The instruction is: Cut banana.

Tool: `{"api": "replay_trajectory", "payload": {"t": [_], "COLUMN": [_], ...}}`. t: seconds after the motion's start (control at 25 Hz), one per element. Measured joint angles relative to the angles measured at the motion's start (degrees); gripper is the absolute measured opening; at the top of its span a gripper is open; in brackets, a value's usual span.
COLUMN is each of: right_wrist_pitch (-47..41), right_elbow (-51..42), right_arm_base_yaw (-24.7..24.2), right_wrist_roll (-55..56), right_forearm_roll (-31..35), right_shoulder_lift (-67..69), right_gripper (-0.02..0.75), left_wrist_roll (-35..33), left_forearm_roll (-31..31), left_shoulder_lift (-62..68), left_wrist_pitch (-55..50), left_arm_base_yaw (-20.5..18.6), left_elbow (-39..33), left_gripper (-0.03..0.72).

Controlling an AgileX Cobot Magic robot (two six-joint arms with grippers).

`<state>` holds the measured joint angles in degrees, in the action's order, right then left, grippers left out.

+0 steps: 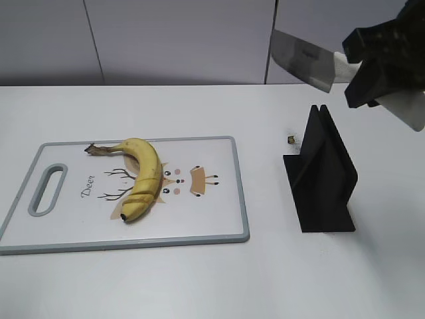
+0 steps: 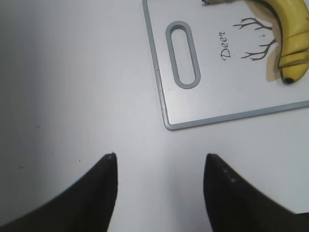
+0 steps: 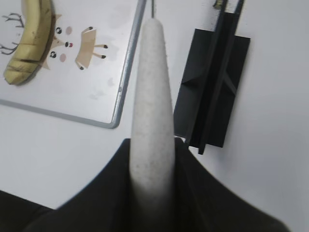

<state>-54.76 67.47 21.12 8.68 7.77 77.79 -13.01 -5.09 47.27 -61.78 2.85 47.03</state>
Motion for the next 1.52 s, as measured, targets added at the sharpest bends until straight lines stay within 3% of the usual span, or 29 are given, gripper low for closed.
{"api": "replay_trajectory", "payload": {"t": [0.16, 0.44, 0.76, 1.52], "right_wrist_pitch": [-0.2, 0.5, 6.9, 10.4], "right_elbow": [-0.1, -2.8, -11.4, -13.1], "right_arm_base_yaw": [-2.7, -3.0, -3.0, -3.0], "right_wrist_roll": [1.5, 4.2, 7.5, 9.8], "right_forearm_roll": [-0.5, -0.4, -0.4, -3.4], "right_shoulder_lift": [-0.1, -0.4, -2.7, -2.7], "right_gripper": [0.162, 0.162, 0.162, 0.162], "left_wrist_roll": [0.0, 1.3, 2.7, 2.8], "left_forearm_roll": [0.0, 0.1, 0.1, 0.0], "left_shoulder_lift": [-10.7, -28.3, -42.4, -47.6], "left_wrist_pitch": [0.6, -0.9, -0.2, -0.2], "left_arm_base_yaw": [0.0, 0.0, 0.0, 0.0], "left_elbow": [-6.6, -14.7, -18.2, -18.4], "left_gripper": [0.555, 0.555, 0.555, 0.555]}}
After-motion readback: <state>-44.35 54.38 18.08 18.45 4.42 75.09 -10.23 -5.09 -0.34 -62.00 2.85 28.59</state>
